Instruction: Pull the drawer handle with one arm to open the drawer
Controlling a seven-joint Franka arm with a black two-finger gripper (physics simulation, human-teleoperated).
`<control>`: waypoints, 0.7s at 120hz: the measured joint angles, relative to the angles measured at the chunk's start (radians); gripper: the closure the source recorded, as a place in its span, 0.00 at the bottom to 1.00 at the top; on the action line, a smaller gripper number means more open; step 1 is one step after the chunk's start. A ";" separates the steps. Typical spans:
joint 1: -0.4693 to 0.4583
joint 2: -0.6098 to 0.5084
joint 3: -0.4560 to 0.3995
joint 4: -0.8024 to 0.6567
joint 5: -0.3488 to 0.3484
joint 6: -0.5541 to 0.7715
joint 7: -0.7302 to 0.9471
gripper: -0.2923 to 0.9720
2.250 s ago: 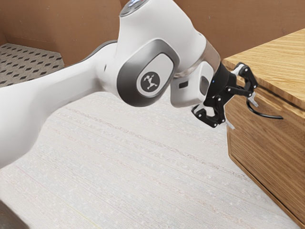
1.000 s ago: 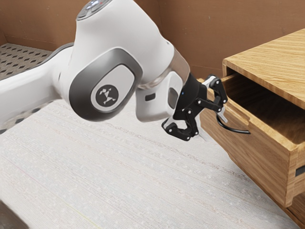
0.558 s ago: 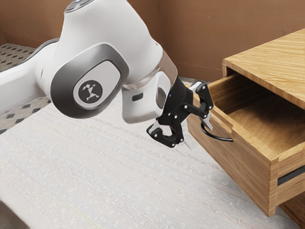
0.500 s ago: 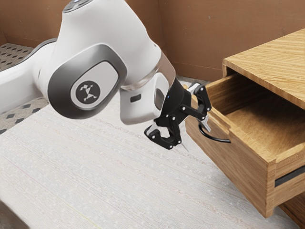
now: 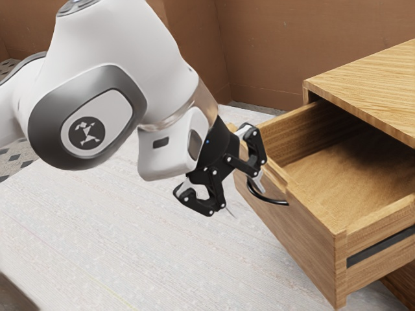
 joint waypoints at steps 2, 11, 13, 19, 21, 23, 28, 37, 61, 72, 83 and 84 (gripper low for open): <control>0.000 -0.006 0.000 -0.003 0.000 -0.003 -0.002 0.56; 0.000 -0.033 0.000 -0.022 0.000 -0.012 -0.009 0.56; 0.000 -0.040 0.000 -0.029 0.000 -0.014 -0.011 0.56; 0.000 -0.060 0.000 -0.046 0.000 -0.018 -0.016 0.55; 0.000 -0.065 0.000 -0.051 0.000 -0.020 -0.017 0.54; 0.000 -0.070 0.000 -0.056 0.000 -0.021 -0.019 0.54; 0.000 -0.080 0.000 -0.065 0.000 -0.024 -0.022 0.54; 0.001 -0.098 0.001 -0.081 0.000 -0.031 -0.029 0.53; 0.001 -0.139 0.003 -0.106 0.000 -0.052 -0.045 0.53; 0.001 -0.159 0.004 -0.122 0.000 -0.060 -0.053 0.53; -0.007 -0.187 0.004 -0.124 0.001 -0.067 -0.060 0.46; -0.009 -0.190 0.004 -0.122 0.001 -0.068 -0.060 0.46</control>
